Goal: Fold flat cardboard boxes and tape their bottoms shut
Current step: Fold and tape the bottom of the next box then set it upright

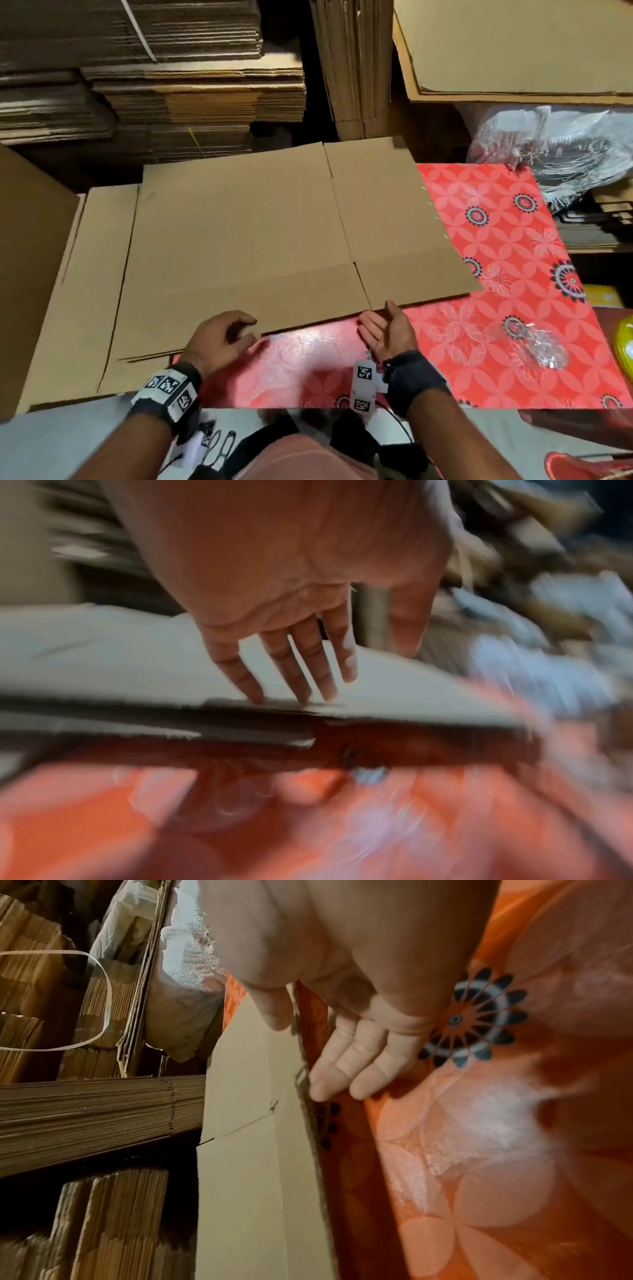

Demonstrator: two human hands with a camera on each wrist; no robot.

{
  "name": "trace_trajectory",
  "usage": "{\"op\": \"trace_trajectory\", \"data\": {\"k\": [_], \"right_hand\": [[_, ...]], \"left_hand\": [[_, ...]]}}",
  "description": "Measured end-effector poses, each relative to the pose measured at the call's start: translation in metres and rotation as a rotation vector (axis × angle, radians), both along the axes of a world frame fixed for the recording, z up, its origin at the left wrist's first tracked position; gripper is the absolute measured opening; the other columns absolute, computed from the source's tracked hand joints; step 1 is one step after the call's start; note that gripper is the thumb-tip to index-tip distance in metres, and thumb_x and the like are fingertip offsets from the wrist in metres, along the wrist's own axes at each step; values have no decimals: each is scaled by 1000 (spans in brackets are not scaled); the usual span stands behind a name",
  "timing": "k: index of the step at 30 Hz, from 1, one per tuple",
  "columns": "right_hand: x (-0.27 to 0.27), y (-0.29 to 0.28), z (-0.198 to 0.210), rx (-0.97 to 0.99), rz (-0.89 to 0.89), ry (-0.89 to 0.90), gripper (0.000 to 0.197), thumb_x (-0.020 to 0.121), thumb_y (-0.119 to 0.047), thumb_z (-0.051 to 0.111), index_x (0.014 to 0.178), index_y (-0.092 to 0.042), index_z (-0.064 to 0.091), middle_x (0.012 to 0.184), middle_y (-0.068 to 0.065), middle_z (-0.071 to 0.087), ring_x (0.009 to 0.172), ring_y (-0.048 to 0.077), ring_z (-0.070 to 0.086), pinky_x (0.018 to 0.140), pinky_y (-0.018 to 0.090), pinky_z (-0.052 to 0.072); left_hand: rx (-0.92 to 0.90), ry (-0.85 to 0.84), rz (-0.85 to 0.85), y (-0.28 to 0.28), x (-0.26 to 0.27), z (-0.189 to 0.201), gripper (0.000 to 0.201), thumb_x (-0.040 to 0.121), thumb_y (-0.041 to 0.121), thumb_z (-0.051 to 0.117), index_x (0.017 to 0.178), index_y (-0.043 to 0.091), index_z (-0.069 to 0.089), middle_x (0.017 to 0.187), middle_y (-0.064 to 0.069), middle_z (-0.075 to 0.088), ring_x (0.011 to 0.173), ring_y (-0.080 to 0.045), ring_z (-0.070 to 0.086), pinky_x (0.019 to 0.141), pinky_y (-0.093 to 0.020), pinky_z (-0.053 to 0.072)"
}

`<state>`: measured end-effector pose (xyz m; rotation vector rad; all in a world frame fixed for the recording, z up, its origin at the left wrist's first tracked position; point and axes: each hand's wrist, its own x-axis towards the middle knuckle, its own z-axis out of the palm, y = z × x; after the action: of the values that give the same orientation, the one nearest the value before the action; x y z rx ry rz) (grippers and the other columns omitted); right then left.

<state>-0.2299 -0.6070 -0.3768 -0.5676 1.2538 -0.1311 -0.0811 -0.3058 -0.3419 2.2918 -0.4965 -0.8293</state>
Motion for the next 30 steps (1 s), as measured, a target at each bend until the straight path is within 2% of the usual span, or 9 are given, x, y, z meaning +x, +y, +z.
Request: {"op": "trace_trajectory", "data": {"k": [4,7,11,14,17,21,25,28,30], "right_hand": [[9,-16,-7,-8,91,-13,32,107,-37,47,98,-9,59,72,2,72,65,11,71,59,28,61],[14,-25,-6,-27,132,-20,36,107,-36,46,97,-6,62,65,0,74,55,7,71,45,24,56],[7,-28,8,-9,204,-62,35,100,-38,57,101,-4,64,102,9,73,63,12,75,55,32,63],[1,-29,26,5,241,-100,66,57,-43,81,106,-2,63,94,13,77,70,27,77,54,39,63],[-2,-25,54,-21,194,-174,34,101,-37,56,111,-5,55,88,14,75,63,28,76,43,32,57],[-7,-39,69,-110,137,-245,23,108,-28,44,114,-7,52,111,14,66,66,22,77,47,32,59],[-17,-59,69,-163,207,-286,68,56,-39,84,111,-12,54,108,13,77,95,24,77,64,32,63],[-17,-67,75,-104,202,-300,14,95,-26,61,101,-15,53,93,9,79,92,22,77,61,30,63],[-20,-72,71,-98,223,-277,19,107,-23,42,94,-16,54,92,9,79,87,19,78,61,28,62]], "left_hand": [[-568,604,746,13,-30,35,84,93,72,38,103,-6,68,100,-28,73,67,-29,72,54,-31,56],[-706,780,973,29,-52,25,106,90,83,18,117,-8,64,115,-35,67,96,-49,70,79,-52,59],[-869,798,1312,32,-66,4,97,91,83,27,136,0,48,120,-30,68,108,-49,67,85,-57,59],[-954,780,1357,25,-58,2,92,86,84,40,140,9,41,130,-31,62,111,-48,66,97,-65,50],[-883,731,1324,10,-41,4,70,91,61,61,144,20,40,143,-26,50,112,-42,64,97,-59,53],[-729,618,1393,-21,-41,8,69,87,56,70,145,27,46,118,-16,59,104,-33,65,94,-49,56],[-838,550,1640,-25,-74,-8,104,81,85,49,153,11,38,152,-30,39,135,-49,46,103,-61,43],[-909,569,1741,-18,-97,-20,103,83,89,37,148,10,41,142,-24,54,124,-43,57,89,-51,53],[-1060,642,1649,-17,-103,-22,108,79,93,33,153,13,34,147,-23,48,127,-42,53,94,-54,52]]}}
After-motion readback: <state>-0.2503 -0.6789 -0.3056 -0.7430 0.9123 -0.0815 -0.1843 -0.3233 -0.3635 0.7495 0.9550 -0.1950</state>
